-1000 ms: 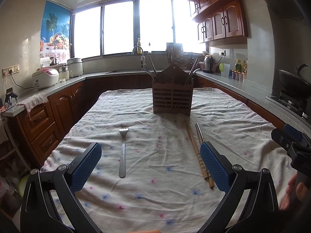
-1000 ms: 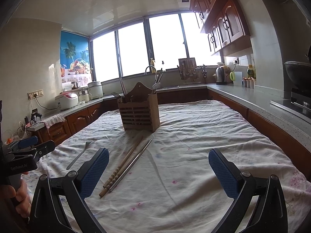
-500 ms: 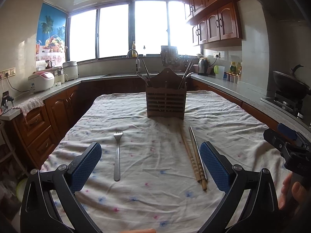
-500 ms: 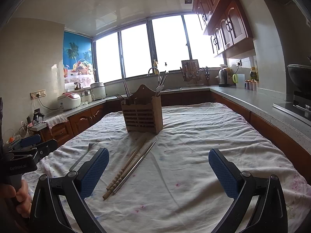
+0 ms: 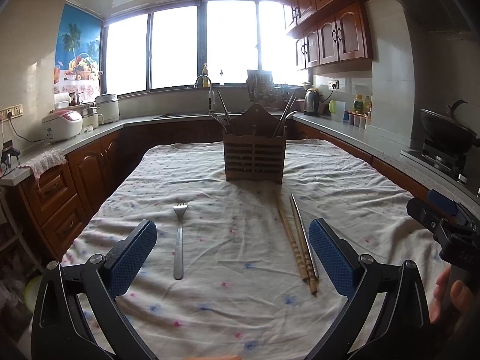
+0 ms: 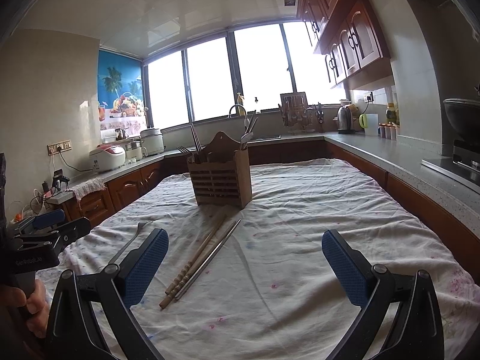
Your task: Organize utensils
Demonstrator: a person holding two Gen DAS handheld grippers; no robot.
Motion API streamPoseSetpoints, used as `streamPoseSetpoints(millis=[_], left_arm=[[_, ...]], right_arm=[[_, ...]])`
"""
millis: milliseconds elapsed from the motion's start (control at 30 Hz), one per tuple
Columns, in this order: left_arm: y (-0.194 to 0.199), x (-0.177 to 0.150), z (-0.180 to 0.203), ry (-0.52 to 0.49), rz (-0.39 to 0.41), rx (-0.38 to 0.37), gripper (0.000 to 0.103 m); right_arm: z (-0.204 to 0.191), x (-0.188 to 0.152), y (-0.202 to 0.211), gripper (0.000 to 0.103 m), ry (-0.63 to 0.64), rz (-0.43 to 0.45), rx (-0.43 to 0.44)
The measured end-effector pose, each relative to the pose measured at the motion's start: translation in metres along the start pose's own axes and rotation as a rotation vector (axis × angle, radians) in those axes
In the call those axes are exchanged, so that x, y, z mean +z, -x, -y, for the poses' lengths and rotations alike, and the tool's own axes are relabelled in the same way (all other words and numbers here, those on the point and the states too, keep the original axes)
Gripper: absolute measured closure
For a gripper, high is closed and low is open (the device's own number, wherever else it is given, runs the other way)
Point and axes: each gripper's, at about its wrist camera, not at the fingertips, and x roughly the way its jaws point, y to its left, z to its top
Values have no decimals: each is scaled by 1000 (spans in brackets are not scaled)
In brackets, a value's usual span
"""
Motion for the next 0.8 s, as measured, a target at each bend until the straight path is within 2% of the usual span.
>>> streamPoseSetpoints(millis=[800], left_arm=[[0,4,-2,16,-3,-6,0]], right_arm=[[-4,7,1,0,6,17,24]])
